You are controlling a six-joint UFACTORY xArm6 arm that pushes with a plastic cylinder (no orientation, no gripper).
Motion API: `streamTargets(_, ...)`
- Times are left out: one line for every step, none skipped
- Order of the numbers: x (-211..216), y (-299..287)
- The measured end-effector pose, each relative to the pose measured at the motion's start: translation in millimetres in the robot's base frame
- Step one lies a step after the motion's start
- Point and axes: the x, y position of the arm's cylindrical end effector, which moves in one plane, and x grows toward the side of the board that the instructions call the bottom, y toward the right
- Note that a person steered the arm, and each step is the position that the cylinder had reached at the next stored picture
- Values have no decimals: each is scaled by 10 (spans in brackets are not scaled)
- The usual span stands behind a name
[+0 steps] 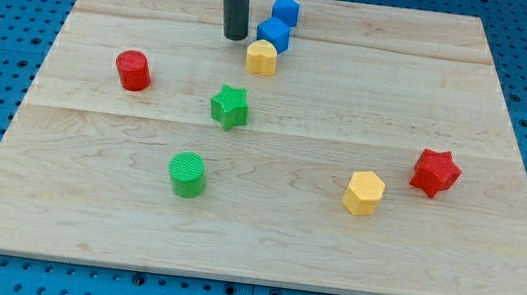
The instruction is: Place the green star diagonal to the green circle
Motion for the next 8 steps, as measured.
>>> streamTargets(113, 80)
streamTargets(293, 329)
streamTargets(388, 180)
streamTargets(541, -398)
streamTargets(980, -695)
streamTargets(1350, -303)
streamTargets(1367, 48)
streamTargets(1492, 92)
